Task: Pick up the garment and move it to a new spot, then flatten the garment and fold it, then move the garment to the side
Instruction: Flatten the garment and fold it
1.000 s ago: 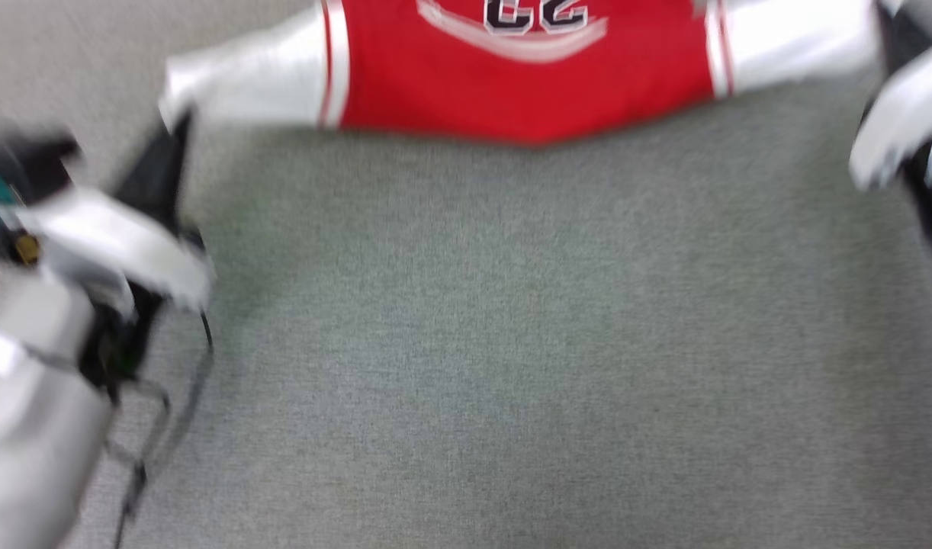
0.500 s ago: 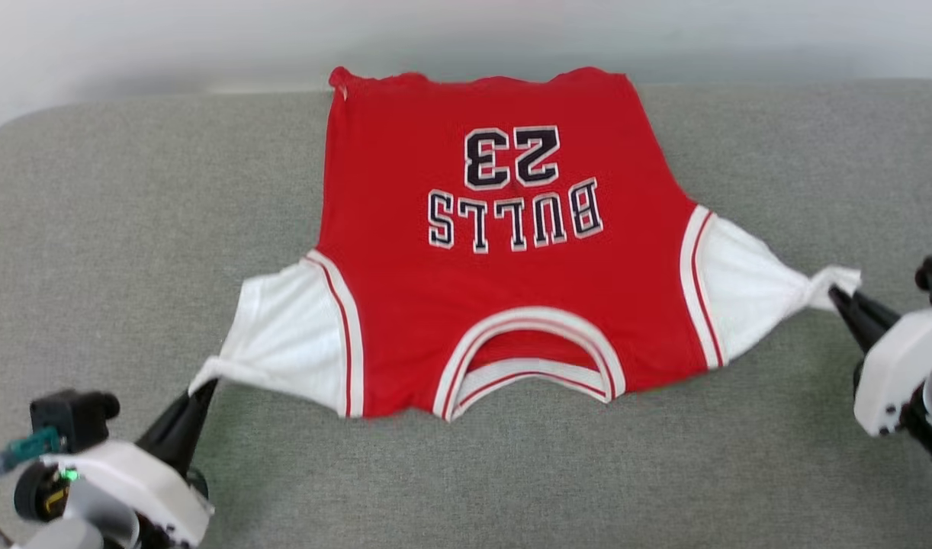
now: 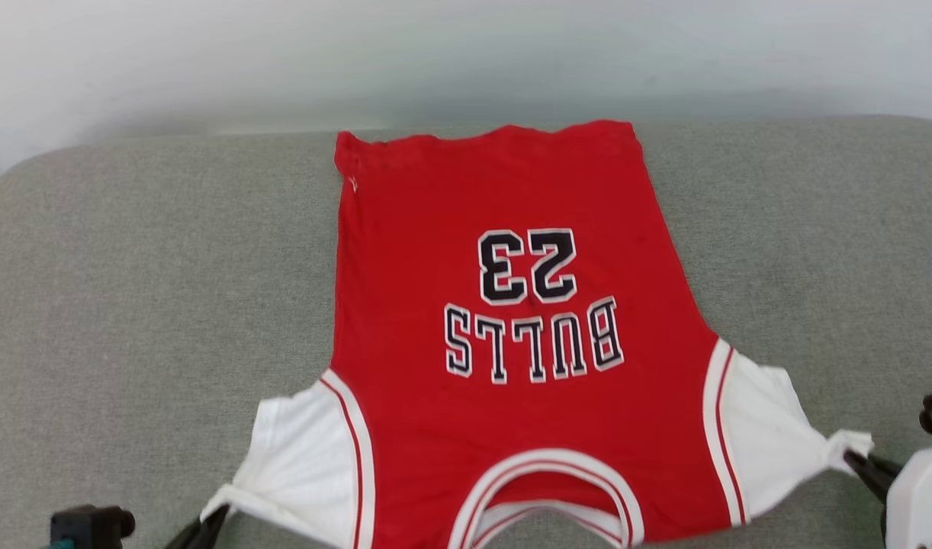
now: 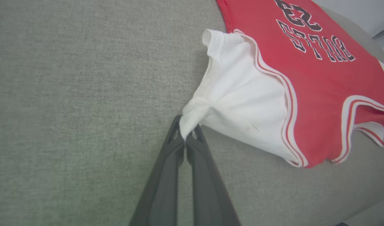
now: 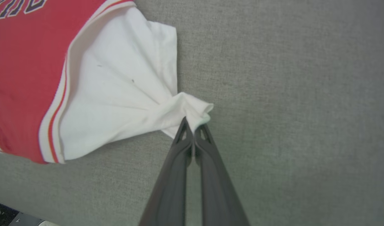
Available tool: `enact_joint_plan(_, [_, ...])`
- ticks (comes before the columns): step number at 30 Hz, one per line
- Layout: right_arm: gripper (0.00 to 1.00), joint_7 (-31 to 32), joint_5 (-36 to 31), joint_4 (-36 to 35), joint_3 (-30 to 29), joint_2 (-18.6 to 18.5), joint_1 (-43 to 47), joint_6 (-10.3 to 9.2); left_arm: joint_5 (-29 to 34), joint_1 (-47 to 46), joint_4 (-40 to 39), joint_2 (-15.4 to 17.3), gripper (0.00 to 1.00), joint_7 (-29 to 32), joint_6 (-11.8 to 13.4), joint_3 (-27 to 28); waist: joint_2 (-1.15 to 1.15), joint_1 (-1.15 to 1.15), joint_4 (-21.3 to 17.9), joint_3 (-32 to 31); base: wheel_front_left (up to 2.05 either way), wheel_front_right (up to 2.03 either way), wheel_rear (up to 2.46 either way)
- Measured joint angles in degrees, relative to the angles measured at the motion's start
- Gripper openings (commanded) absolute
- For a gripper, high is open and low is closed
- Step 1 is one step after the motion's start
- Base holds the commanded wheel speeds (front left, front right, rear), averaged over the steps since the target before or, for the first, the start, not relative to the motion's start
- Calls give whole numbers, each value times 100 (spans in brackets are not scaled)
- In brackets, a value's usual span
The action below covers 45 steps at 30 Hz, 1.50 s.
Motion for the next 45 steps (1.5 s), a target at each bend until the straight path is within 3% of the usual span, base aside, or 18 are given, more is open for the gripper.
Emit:
enact_joint_plan(10, [0, 715, 90, -427, -331, -32, 712, 0, 68, 375, -458, 88, 0, 157, 104, -213, 0, 1, 9, -47, 0, 0, 0])
enact_joint_plan(11, [39, 755, 75, -439, -385, -12, 716, 0, 80, 363, -511, 86, 0, 158, 105, -224, 0, 1, 18, -39, 0, 0, 0])
enact_joint_plan(12, [100, 786, 42, -480, -434, -12, 721, 0, 119, 342, -573, 86, 0, 171, 104, -247, 0, 1, 33, -31, 0, 0, 0])
enact_joint_plan(16, [100, 1224, 191, -836, -655, -71, 776, -2, 411, 198, -971, 152, 0, 402, -82, -558, 0, 1, 159, -18, 0, 0, 0])
enact_joint_plan(20, [100, 1898, 580, -1449, -1234, 138, 573, -2, 405, 122, -1507, 134, 0, 513, 4, -565, 0, 1, 363, 44, 0, 0, 0])
enact_joint_plan(26, [100, 3353, 415, -2111, -1807, 425, -578, -3, 692, -168, -2267, 233, 0, 833, 79, -702, 0, 2, 707, 381, 0, 0, 0])
enact_joint_plan(34, [100, 5253, -570, -1664, -2052, 853, -2630, -3, 961, -543, -2871, 129, 0, 1218, 82, -962, 0, 3, 1256, 1097, 0, 0, 0])
enact_joint_plan(40, [100, 5982, -1564, -1099, -2454, 1152, -4258, -4, 1114, -1005, -3154, -137, 0, 1317, -91, -1087, 0, 3, 1735, 1711, 0, 0, 0])
enact_joint_plan(45, [100, 6265, -2364, -771, -2363, 875, -5128, -4, 1280, -1351, -3265, -256, 0, 1341, -208, -1115, 0, 3, 2124, 2233, 0, 0, 0])
